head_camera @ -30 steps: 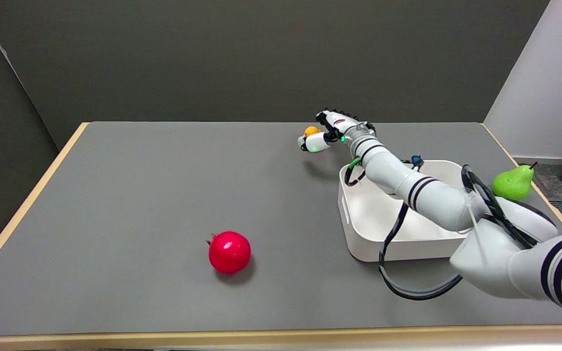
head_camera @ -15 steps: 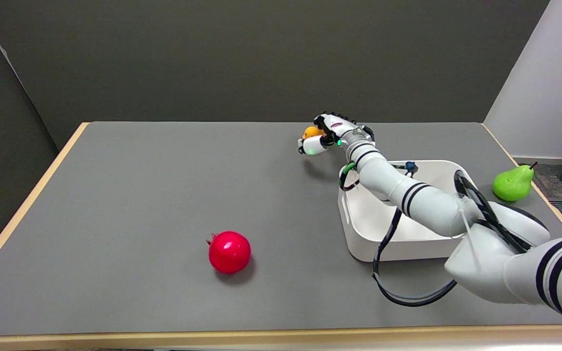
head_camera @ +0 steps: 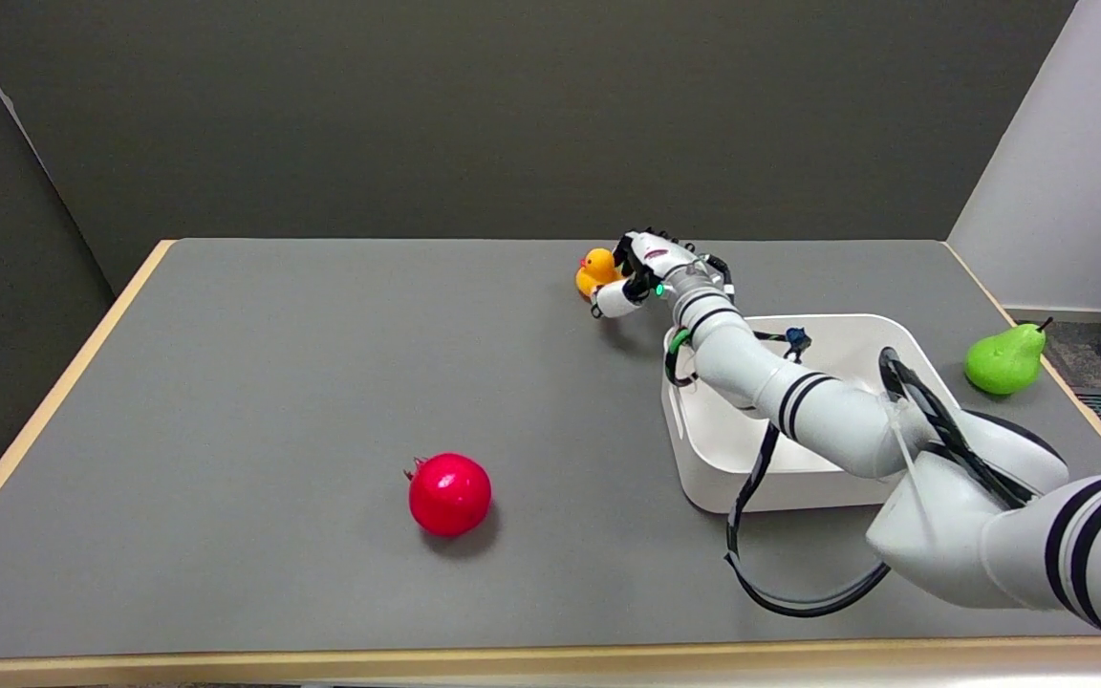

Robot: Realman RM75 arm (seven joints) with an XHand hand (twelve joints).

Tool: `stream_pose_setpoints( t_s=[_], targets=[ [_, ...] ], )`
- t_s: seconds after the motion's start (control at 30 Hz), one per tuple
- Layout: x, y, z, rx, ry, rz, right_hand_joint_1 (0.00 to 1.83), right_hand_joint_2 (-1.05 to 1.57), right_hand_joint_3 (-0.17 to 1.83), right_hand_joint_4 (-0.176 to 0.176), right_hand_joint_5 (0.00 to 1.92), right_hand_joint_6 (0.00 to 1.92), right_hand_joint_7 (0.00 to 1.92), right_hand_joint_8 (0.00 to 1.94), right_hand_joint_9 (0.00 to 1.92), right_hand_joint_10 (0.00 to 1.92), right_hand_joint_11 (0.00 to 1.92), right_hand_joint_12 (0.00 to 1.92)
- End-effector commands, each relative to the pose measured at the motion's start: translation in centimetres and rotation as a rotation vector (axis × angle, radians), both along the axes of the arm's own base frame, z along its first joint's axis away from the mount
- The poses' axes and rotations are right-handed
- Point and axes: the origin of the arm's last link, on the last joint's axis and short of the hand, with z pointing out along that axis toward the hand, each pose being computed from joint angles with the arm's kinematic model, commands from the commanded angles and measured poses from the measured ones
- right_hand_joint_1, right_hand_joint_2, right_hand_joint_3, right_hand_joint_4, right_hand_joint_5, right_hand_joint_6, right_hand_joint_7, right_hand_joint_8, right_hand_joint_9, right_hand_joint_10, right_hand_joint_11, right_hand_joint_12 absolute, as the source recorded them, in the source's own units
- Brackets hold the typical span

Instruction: Pick up the yellow duck.

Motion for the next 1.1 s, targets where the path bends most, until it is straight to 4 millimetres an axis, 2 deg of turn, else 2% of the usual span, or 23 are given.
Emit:
stream_pose_setpoints(
  t_s=[0.03, 0.07, 0.17, 0.23, 0.43, 0.5, 0.57, 0.6, 0.63, 0.67, 0.8, 1.1],
  targets=[
    [-0.7, 0.7, -1.1, 0.020, 0.046, 0.021, 0.94, 1.26, 0.32, -0.174, 0.49, 1.75, 0.26, 1.82, 0.48, 1.78, 0.13, 1.68],
    [-0.6, 0.7, -1.2, 0.022, 0.051, 0.021, 0.95, 1.25, 0.34, -0.172, 0.50, 1.74, 0.26, 1.85, 0.48, 1.81, 0.11, 1.72],
    [-0.5, 0.7, -1.3, 0.028, 0.055, 0.026, 1.09, 1.31, 0.16, -0.137, 0.60, 1.46, 0.47, 1.94, 0.51, 1.81, 0.08, 1.77],
    [-0.5, 0.7, -1.4, 0.030, 0.061, 0.030, 1.09, 1.31, 0.17, -0.123, 0.60, 1.48, 0.46, 1.94, 0.51, 1.84, 0.04, 1.81],
    [-0.8, 1.1, -1.3, 0.028, 0.044, 0.031, 1.08, 1.30, 0.18, -0.119, 0.59, 1.49, 0.46, 1.94, 0.50, 1.88, 0.02, 1.82],
    [-0.8, 1.1, -1.4, 0.032, 0.038, 0.029, 0.91, 1.32, 0.27, -0.167, 0.44, 1.80, 0.14, 1.83, 0.24, 1.90, 0.00, 1.79],
    [-0.8, 1.1, -1.5, 0.035, 0.037, 0.031, 0.84, 0.95, 0.73, -0.153, 0.24, 1.19, 0.06, 1.68, 0.14, 1.80, 0.00, 1.71],
    [-0.7, 1.1, -1.4, 0.035, 0.036, 0.033, 0.79, 0.82, 0.87, -0.144, 0.18, 0.82, 0.08, 1.47, 0.13, 1.64, 0.00, 1.57],
    [-0.6, 1.0, -1.5, 0.035, 0.035, 0.035, 0.72, 0.77, 0.92, -0.138, 0.16, 0.51, 0.12, 1.19, 0.14, 1.43, 0.00, 1.39],
    [-0.6, 1.0, -1.5, 0.037, 0.035, 0.036, 0.68, 0.75, 0.94, -0.135, 0.14, 0.35, 0.15, 1.01, 0.16, 1.27, 0.00, 1.28],
    [-0.2, 0.8, -1.7, 0.042, 0.031, 0.045, 0.66, 0.70, 0.96, -0.126, 0.09, 0.34, 0.17, 0.76, 0.18, 1.00, 0.00, 1.13],
    [0.2, 0.4, -2.2, 0.055, 0.030, 0.047, 0.65, 0.67, 0.96, -0.113, 0.06, 0.29, 0.14, 0.65, 0.16, 0.88, 0.00, 1.06]
  ],
)
